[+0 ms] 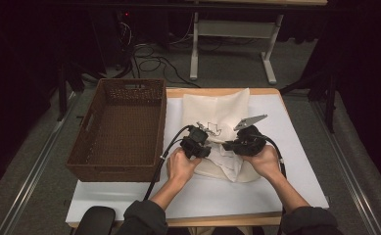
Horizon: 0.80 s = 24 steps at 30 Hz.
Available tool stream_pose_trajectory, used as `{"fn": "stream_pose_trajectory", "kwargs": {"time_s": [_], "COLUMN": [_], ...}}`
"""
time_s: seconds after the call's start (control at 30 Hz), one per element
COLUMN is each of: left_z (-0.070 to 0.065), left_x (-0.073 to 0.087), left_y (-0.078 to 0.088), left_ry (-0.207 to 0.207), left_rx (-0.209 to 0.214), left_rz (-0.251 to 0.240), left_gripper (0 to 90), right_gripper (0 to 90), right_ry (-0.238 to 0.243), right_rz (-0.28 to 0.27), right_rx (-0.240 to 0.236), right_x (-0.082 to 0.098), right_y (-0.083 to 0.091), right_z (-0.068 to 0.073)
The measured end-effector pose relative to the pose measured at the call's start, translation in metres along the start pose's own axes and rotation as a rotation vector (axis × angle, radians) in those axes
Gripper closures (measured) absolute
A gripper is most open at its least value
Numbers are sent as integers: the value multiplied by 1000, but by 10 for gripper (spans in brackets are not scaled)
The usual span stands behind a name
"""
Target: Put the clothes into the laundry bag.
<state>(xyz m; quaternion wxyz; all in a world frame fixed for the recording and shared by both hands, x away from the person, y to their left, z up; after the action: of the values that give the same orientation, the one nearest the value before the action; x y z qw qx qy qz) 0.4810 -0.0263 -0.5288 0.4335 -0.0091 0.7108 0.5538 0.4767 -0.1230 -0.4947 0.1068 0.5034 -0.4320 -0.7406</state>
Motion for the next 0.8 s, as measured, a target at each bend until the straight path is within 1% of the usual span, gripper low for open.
{"fn": "stream_pose_trajectory", "kwargs": {"time_s": [0.03,0.13,0.23,0.3,0.37,0.4,0.47,0.5,0.53,0.6,0.67,0.73,0.8], "left_z": [-2,-6,-7,-8,-6,-5,-5,-4,-4,-5,-6,-12,-14], "left_x": [-1,-5,-11,-16,-19,-21,-23,-24,-25,-27,-29,-32,-33], "left_y": [5,19,26,29,28,28,29,31,33,37,39,38,34], "left_ry": [-13,-40,-63,-66,-73,-77,-92,-104,-113,-119,-130,-147,-166], "left_rx": [-1,-7,-27,-34,-50,-61,-84,-102,-111,-113,-103,-65,-67], "left_rz": [-5,-24,-38,-47,-34,-37,-34,-39,-42,-51,-44,-40,-25], "left_gripper": [644,616,571,538,519,511,490,483,479,468,444,426,425], "right_gripper": [873,872,872,872,872,872,872,872,872,872,872,872,872], "right_ry": [8,4,3,5,10,10,13,12,13,14,15,17,14], "right_rz": [-1,1,5,4,4,2,2,3,-1,-11,-6,-6,-12], "right_rx": [1,1,2,0,0,-3,-3,-4,-6,-9,-20,-25,-26], "right_x": [0,-1,-1,-1,-2,-3,-3,-4,-4,-6,-5,-5,-7], "right_y": [0,0,0,1,2,3,4,5,7,10,11,12,13], "right_z": [0,0,1,1,1,1,2,2,2,2,3,5,6]}}
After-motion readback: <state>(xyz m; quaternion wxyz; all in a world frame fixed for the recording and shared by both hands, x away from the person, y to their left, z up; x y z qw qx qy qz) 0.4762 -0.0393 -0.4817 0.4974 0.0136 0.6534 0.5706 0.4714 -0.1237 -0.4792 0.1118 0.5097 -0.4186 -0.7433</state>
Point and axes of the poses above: each handheld gripper's, and its own axes: y roughly backward along the jaws, x roughly out of its underside, z roughly to its left, the point moved 10 cm from there along -y, roughly forward along the jaws, and after that the axes turned 4 degrees about -x, right-handed, at the moved point
